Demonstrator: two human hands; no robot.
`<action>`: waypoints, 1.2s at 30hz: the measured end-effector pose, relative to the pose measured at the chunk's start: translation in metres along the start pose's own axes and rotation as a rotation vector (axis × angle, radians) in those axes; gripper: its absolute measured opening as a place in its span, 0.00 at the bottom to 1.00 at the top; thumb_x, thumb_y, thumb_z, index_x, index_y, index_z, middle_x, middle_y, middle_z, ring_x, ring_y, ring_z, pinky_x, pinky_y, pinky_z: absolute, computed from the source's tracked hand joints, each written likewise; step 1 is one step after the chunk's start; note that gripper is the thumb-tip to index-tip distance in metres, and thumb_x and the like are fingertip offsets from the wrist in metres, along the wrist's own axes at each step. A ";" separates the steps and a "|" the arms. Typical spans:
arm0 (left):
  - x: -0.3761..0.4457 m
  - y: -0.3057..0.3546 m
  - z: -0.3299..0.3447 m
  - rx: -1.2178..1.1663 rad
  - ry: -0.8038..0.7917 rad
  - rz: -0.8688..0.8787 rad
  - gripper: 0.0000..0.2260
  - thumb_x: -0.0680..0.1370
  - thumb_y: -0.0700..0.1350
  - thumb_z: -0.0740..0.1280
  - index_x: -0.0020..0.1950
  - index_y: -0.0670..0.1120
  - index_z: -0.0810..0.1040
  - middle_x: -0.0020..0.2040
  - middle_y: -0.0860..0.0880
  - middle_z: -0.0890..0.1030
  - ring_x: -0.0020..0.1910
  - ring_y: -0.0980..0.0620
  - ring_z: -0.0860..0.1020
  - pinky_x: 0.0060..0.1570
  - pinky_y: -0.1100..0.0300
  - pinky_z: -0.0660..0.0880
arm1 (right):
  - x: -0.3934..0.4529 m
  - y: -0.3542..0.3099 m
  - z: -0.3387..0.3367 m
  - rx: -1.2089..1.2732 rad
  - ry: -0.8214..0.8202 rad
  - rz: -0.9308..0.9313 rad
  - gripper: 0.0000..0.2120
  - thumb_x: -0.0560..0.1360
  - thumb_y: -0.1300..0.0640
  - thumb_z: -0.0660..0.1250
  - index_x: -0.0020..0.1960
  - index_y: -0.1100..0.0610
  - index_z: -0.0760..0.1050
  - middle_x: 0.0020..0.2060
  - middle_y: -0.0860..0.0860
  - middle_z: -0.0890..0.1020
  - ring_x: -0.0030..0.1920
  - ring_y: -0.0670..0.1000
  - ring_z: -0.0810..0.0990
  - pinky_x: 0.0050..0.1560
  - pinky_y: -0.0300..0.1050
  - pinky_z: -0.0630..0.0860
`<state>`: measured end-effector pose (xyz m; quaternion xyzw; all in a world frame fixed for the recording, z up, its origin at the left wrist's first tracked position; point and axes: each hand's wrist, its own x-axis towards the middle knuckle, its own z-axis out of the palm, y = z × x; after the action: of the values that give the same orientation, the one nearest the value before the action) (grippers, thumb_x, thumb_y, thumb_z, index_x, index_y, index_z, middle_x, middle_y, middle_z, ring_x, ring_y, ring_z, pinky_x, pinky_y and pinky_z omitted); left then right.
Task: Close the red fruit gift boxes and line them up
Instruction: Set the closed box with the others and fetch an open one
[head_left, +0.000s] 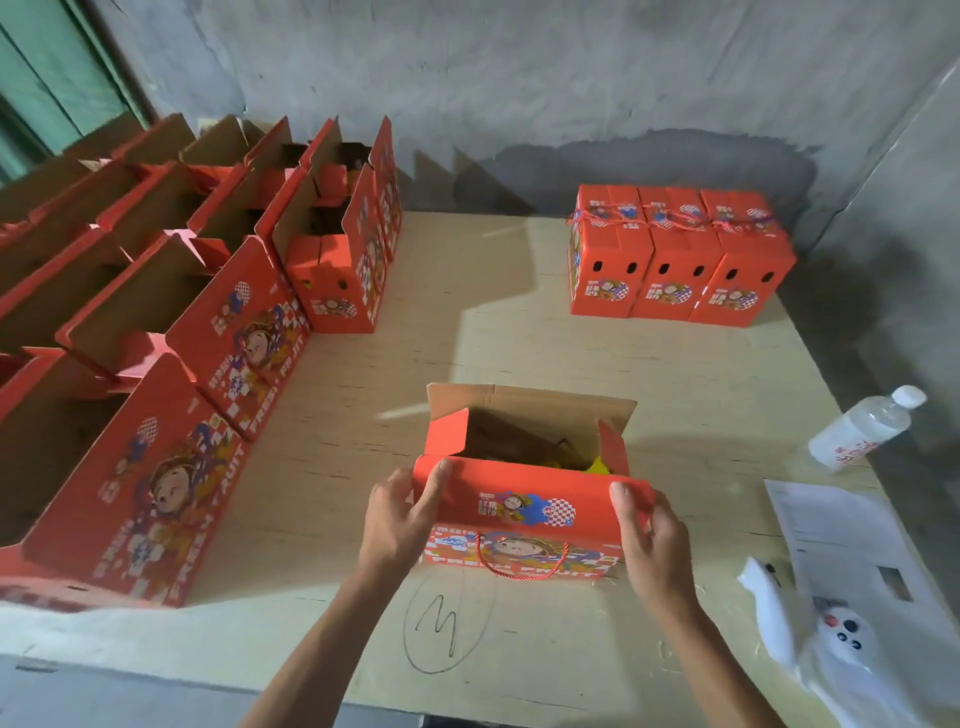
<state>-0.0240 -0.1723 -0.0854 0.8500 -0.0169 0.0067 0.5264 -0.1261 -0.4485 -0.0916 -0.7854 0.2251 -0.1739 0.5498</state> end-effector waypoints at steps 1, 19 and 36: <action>-0.001 0.001 0.006 0.006 0.076 0.000 0.31 0.75 0.74 0.62 0.33 0.46 0.69 0.28 0.54 0.72 0.28 0.56 0.69 0.30 0.55 0.68 | -0.002 0.001 0.005 0.006 0.052 -0.004 0.23 0.76 0.32 0.64 0.53 0.52 0.78 0.44 0.49 0.86 0.44 0.45 0.85 0.44 0.42 0.81; 0.021 0.024 0.024 0.489 0.036 0.289 0.13 0.80 0.58 0.61 0.43 0.50 0.70 0.37 0.55 0.76 0.41 0.49 0.73 0.47 0.52 0.68 | 0.019 -0.007 0.009 -0.172 0.057 -0.193 0.23 0.75 0.37 0.71 0.63 0.49 0.76 0.54 0.40 0.82 0.56 0.39 0.80 0.50 0.23 0.70; 0.021 -0.012 0.033 0.429 0.150 0.522 0.07 0.80 0.48 0.68 0.50 0.48 0.84 0.50 0.52 0.79 0.46 0.46 0.74 0.49 0.50 0.71 | 0.021 0.011 0.023 -0.361 0.162 -0.388 0.09 0.79 0.52 0.72 0.53 0.58 0.83 0.63 0.52 0.80 0.64 0.53 0.77 0.66 0.36 0.69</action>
<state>-0.0028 -0.1967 -0.1106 0.9055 -0.1933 0.2070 0.3160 -0.0988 -0.4450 -0.1087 -0.8825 0.1411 -0.2956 0.3376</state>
